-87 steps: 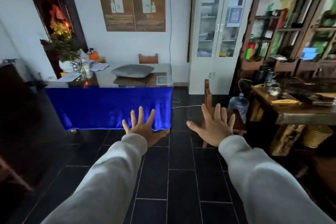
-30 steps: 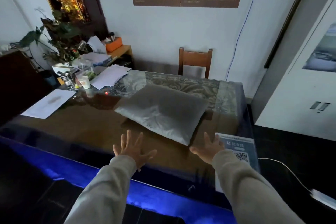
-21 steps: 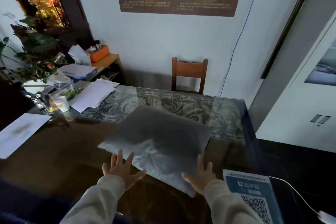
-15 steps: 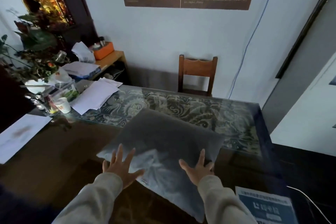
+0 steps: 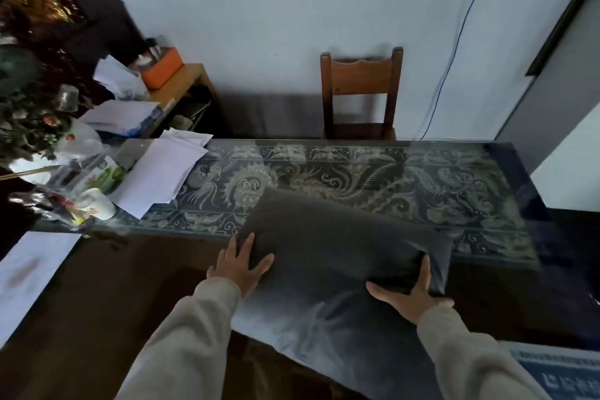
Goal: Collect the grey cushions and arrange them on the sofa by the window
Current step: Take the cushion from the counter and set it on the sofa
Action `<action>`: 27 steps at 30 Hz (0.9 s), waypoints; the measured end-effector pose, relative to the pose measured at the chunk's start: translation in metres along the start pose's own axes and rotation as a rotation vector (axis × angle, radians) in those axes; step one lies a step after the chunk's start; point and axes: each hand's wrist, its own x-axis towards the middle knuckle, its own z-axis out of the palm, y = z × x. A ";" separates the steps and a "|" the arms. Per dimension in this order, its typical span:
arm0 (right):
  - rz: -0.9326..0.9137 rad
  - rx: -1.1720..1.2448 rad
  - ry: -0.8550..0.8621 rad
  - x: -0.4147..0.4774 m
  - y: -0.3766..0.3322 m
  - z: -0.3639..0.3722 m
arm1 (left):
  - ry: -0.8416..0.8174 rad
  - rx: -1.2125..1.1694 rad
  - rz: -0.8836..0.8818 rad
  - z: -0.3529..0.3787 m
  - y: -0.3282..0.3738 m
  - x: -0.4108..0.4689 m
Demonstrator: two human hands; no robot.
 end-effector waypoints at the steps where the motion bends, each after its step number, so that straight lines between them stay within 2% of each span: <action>1: 0.006 0.043 0.010 0.000 0.002 0.005 | -0.007 -0.052 0.012 0.003 -0.002 0.014; 6: 0.020 0.267 0.142 -0.008 0.007 0.020 | -0.032 -0.329 -0.019 0.011 -0.010 0.050; 8: -0.011 0.322 0.211 -0.005 0.006 0.020 | 0.005 -0.361 -0.002 0.017 -0.009 0.051; 12: -0.067 0.423 0.298 -0.018 0.008 0.032 | -0.035 -0.380 0.044 0.020 -0.020 0.058; 15: -0.029 0.510 0.422 -0.033 0.024 0.033 | -0.042 -0.425 0.089 0.015 -0.023 0.050; 17: -0.020 0.499 0.436 -0.040 0.026 0.035 | -0.027 -0.481 0.106 0.007 -0.028 0.046; 19: 0.000 0.531 0.506 -0.071 0.043 0.035 | -0.062 -0.512 0.179 -0.001 -0.024 0.032; 23: 0.011 0.585 0.581 -0.105 0.061 0.043 | -0.032 -0.547 0.286 -0.016 -0.022 0.016; 25: 0.076 0.690 0.666 -0.152 0.107 0.044 | -0.058 -0.546 0.414 -0.016 0.003 -0.021; 26: 0.086 0.678 0.653 -0.151 0.111 0.050 | -0.064 -0.546 0.391 -0.016 -0.001 -0.023; 27: 0.130 0.730 0.706 -0.180 0.144 0.053 | -0.081 -0.534 0.463 -0.009 0.015 -0.049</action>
